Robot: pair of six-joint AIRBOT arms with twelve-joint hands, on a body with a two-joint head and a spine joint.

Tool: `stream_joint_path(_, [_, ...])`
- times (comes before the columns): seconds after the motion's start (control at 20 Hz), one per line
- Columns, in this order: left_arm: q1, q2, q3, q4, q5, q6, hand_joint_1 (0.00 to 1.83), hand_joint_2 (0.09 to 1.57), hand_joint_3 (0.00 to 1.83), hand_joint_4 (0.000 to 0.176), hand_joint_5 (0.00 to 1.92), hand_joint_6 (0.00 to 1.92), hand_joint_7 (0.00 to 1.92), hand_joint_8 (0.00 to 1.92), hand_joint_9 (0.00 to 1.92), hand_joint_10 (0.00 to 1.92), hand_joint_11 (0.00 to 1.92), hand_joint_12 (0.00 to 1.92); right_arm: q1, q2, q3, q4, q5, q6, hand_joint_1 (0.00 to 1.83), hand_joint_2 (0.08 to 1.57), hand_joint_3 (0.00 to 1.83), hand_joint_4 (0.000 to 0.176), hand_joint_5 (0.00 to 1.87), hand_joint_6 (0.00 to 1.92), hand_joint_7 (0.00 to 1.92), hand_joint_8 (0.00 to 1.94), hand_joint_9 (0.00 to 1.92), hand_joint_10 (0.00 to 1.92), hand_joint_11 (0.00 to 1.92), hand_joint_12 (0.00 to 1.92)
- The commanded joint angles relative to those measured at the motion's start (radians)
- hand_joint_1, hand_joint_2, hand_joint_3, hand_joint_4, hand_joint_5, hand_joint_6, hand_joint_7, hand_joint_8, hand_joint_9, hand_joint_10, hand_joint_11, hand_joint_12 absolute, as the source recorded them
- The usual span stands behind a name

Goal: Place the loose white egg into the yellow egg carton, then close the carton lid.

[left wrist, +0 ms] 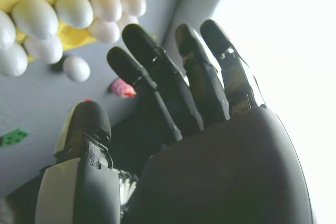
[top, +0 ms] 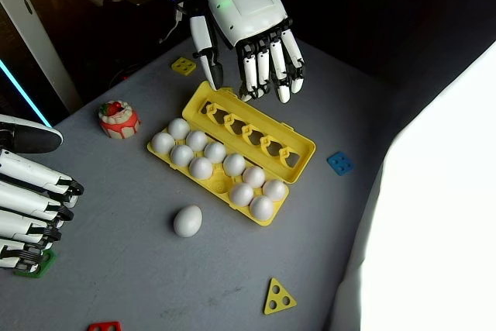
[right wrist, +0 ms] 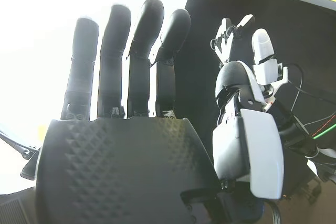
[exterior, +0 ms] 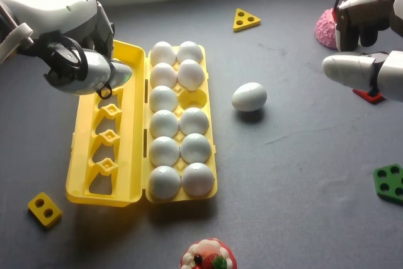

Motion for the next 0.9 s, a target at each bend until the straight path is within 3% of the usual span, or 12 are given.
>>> stream_joint_path(0.0, [-0.018,-0.003,0.006,0.044,-0.007,0.004,0.00,1.19,0.23,0.000,0.01,0.02,0.05,0.03,0.05,0.09,0.00,0.64,0.011,0.006,-0.002,-0.021,0.110,0.000,0.00,1.20,0.23,0.000,0.02,0.09,0.06,0.07,0.02,0.09,0.00,0.34])
stream_joint_path(0.05, [-0.018,-0.003,0.007,0.044,-0.011,0.004,0.00,1.19,0.23,0.000,0.01,0.02,0.05,0.03,0.05,0.09,0.00,0.64,0.011,0.006,-0.002,-0.021,0.110,0.000,0.00,1.20,0.23,0.000,0.02,0.09,0.06,0.07,0.02,0.09,0.00,0.34])
stream_joint_path(0.1, [-0.018,-0.003,0.007,0.044,-0.012,0.004,0.00,1.30,0.04,0.000,0.02,0.01,0.09,0.01,0.09,0.03,0.00,0.71,0.011,0.006,-0.002,-0.021,0.110,0.000,0.03,1.29,0.04,0.000,0.07,0.06,0.09,0.01,0.03,0.06,0.00,0.29])
stream_joint_path(0.25, [-0.018,-0.003,0.008,0.044,-0.012,0.006,0.04,1.32,0.02,0.000,0.05,0.01,0.12,0.01,0.13,0.02,0.00,0.74,0.012,0.006,-0.002,-0.021,0.110,0.000,0.08,1.29,0.01,0.000,0.08,0.05,0.08,0.00,0.04,0.05,0.00,0.21])
stream_joint_path(0.35, [-0.019,-0.003,0.006,0.044,-0.012,0.006,0.11,1.31,0.01,0.000,0.05,0.00,0.11,0.00,0.13,0.01,0.00,0.73,0.012,0.006,-0.002,-0.021,0.110,0.000,0.06,1.29,0.00,0.000,0.09,0.04,0.10,0.00,0.03,0.04,0.00,0.37])
stream_joint_path(0.55, [-0.020,-0.003,0.005,0.044,-0.014,0.006,0.16,1.32,0.00,0.000,0.02,0.00,0.08,0.00,0.11,0.00,0.00,0.70,0.019,-0.008,0.003,-0.021,0.112,0.000,0.03,1.32,0.00,0.000,0.02,0.00,0.02,0.00,0.00,0.00,0.00,0.23])
stream_joint_path(0.65, [-0.018,-0.003,0.006,0.042,-0.023,0.006,0.29,1.31,0.00,0.000,0.00,0.00,0.04,0.00,0.08,0.00,0.00,0.58,0.023,-0.041,0.028,-0.006,0.109,0.002,0.33,1.22,0.00,0.000,0.01,0.00,0.07,0.01,0.05,0.02,0.00,0.39])
stream_joint_path(0.75, [-0.019,-0.003,0.006,0.027,-0.040,0.006,0.37,1.27,0.00,0.000,0.00,0.00,0.04,0.00,0.08,0.00,0.00,0.55,0.047,-0.072,0.066,0.088,0.039,0.001,0.60,1.12,0.00,0.000,0.05,0.02,0.14,0.02,0.10,0.04,0.00,0.67])
stream_joint_path(0.85, [-0.022,-0.003,0.001,0.001,-0.068,0.015,0.40,1.27,0.00,0.000,0.00,0.00,0.04,0.00,0.06,0.00,0.00,0.49,0.072,-0.105,0.100,0.134,-0.011,0.000,0.70,1.09,0.00,0.000,0.00,0.00,0.10,0.00,0.07,0.03,0.00,0.59])
